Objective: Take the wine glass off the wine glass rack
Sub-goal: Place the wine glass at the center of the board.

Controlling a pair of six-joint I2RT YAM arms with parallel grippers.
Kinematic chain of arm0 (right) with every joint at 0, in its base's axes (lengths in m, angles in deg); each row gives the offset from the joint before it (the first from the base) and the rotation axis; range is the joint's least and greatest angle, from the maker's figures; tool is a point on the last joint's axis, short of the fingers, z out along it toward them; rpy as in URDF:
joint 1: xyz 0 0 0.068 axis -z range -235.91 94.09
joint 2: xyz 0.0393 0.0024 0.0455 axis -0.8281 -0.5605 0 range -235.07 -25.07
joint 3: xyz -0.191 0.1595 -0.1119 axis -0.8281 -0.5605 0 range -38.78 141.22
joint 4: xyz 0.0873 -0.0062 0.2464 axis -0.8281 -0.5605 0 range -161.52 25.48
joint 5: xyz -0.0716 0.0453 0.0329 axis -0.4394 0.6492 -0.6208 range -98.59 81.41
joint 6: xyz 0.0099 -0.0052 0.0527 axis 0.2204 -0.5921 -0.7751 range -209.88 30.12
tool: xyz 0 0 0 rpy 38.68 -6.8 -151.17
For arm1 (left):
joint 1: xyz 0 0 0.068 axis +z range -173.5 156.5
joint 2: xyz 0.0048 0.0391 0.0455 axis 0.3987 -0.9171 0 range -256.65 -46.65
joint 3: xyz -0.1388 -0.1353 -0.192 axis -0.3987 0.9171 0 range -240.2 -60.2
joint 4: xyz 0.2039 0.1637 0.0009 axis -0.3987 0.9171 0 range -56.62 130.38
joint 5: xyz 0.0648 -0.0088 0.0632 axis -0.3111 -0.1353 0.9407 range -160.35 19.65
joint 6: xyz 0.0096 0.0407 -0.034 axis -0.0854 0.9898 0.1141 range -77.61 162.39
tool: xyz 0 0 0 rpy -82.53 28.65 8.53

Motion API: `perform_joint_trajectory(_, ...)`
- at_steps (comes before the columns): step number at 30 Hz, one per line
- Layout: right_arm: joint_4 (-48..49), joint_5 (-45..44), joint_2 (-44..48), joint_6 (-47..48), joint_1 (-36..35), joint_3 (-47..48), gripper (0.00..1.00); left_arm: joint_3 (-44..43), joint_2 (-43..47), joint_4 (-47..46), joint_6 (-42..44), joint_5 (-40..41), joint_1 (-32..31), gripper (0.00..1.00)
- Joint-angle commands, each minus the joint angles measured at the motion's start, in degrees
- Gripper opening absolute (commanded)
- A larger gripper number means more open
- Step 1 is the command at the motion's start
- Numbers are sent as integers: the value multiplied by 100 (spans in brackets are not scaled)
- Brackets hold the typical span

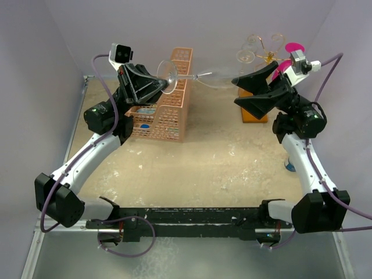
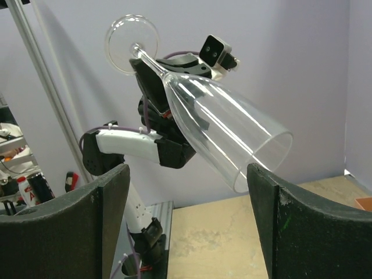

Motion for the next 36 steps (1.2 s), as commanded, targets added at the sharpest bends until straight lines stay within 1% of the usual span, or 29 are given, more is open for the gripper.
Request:
perform_joint_trajectory(1, 393, -188, -15, -169, -25, 378, 81, -25, 194, -295, -215, 205, 28, 0)
perform_joint_trajectory(6, 824, -258, -111, -489, -148, 511, 66, 0, 84, -683, -574, 359, 28, 0)
perform_joint_trajectory(10, 1353, -411, -157, -975, -258, 445, 64, -2, -109, -1233, -1028, 542, 28, 0)
perform_joint_trajectory(16, 2063, -601, -287, -1565, -426, 533, 58, 87, -143, -1429, -1247, 679, 20, 0)
perform_joint_trajectory(22, 2233, -656, -455, -1628, -660, 811, 50, 115, -139, -1477, -1354, 749, 20, 0)
perform_joint_trajectory(28, 2362, -715, -633, -1642, -829, 1101, 47, 164, -222, -1664, -1592, 859, -15, 0)
perform_joint_trajectory(31, 2586, -758, -750, -1743, -885, 1239, 45, 165, -257, -1761, -1716, 926, -18, 0)
perform_joint_trajectory(36, 2848, -699, -961, -1857, -914, 1558, 36, 164, -272, -1827, -1852, 978, -31, 0)
